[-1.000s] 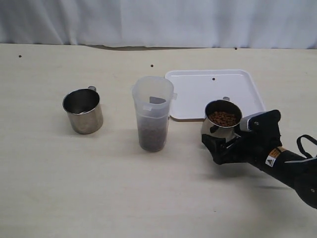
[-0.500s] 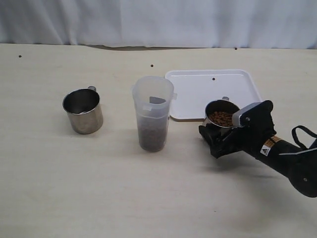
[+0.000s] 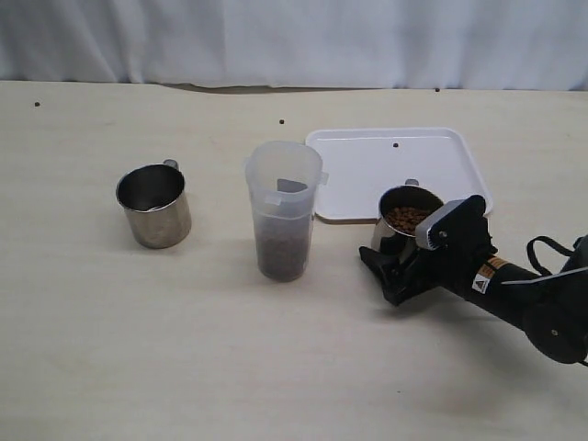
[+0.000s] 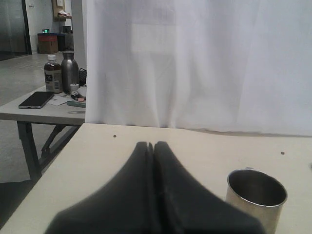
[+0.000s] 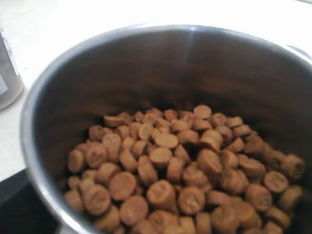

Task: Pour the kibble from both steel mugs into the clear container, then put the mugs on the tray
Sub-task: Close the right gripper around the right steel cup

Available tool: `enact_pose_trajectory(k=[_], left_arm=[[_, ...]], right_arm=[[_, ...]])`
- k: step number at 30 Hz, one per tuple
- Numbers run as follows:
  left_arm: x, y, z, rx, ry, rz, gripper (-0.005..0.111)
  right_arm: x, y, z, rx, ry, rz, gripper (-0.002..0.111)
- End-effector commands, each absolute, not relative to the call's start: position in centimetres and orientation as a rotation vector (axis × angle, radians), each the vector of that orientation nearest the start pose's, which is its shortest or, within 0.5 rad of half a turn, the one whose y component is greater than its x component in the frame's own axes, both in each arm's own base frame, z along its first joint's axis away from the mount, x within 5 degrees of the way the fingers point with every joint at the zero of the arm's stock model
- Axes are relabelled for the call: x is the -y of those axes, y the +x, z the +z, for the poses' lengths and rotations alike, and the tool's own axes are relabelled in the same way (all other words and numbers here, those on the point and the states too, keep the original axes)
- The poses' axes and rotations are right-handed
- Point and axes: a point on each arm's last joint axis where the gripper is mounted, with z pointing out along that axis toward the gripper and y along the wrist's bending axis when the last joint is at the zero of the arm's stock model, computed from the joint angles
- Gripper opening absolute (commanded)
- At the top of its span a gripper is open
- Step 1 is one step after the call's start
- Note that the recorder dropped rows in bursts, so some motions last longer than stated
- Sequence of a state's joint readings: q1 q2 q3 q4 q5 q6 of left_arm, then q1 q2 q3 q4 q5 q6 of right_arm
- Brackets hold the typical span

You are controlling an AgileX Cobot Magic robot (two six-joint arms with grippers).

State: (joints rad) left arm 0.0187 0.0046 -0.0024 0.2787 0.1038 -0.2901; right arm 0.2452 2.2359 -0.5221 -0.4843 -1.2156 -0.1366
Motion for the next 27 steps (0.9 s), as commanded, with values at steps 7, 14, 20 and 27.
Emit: enact_pose_trajectory(k=[7,14,20,27], left_arm=[[-0.31,5.64,20.48,-1.575,-0.042,0.017,0.0],[-0.31,5.64,20.48,-1.575,-0.042,0.017,0.0],[-0.31,5.64,20.48,-1.575,-0.042,0.017,0.0],[-0.31,5.64,20.48,-1.575,-0.042,0.017,0.0]], right_arm=[[-10.85,27.06,4.08,-1.815,-0.776,0.43,0.094],[-11.03,27.55,4.32,-1.806,-0.753,0.45,0.094],[-10.99,27.72,4.37,-1.804,-0.747,0.447,0.094],[-10.99,27.72,4.37,-1.804,-0.747,0.447,0.094]])
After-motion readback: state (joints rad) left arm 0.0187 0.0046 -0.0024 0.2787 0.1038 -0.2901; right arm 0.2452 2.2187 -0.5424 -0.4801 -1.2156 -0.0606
